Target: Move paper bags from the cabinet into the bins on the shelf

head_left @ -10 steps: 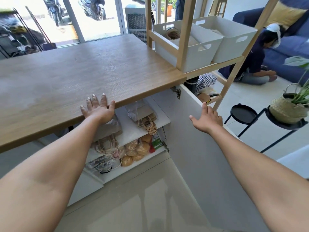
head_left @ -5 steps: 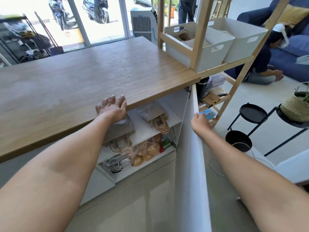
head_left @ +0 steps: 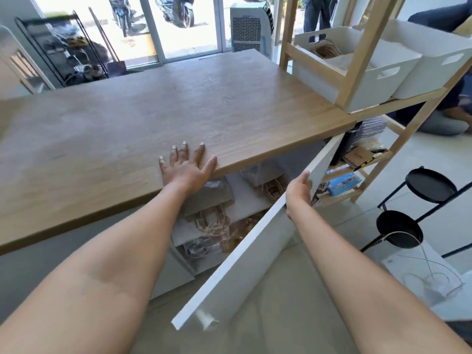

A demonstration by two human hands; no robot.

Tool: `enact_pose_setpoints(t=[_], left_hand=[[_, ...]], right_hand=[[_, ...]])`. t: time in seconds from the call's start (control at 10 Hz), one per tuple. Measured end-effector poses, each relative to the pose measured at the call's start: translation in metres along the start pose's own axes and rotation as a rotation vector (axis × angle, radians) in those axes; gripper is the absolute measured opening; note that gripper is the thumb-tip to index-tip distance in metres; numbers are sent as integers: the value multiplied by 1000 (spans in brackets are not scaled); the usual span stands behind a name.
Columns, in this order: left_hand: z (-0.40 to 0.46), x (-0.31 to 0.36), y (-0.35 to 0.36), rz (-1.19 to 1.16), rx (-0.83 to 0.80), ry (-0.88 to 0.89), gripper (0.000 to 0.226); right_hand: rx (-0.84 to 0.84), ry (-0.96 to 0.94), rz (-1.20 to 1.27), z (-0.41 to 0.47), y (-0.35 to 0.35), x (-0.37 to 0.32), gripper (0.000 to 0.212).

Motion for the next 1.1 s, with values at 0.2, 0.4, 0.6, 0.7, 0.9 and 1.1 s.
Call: enact_pose_setpoints(t=[0.2,0.4,0.6,0.7,0.9,1.1], left_hand=[[3,-3,0,-25,14,-12,71],[3,-5,0,-19,21,-14,70],[6,-3,2,-25,31,-16,69],[7,-6,3,-22,17,-22,68],[6,-6,4,-39,14,-21,69],[4,-8,4,-36,-9,-19,70]], right_hand=[[108,-7,26,7,35,-1,65],[213,-11,29,9,60,-7,60],[324,-37,68,13,71,-13,53],[360,-2,113,9,74,-9,52],[282,30,158,2,71,-7,55],[-145,-128,405,-63,22,-101,16]])
Point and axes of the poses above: each hand's wrist, its own z-axis towards the middle knuckle, its own y-axis out of the palm, x = y × z, the point moved 10 cm from there along z, towards the middle knuckle, and after that the axes turned 12 degrees about z, right-handed, at the moved point
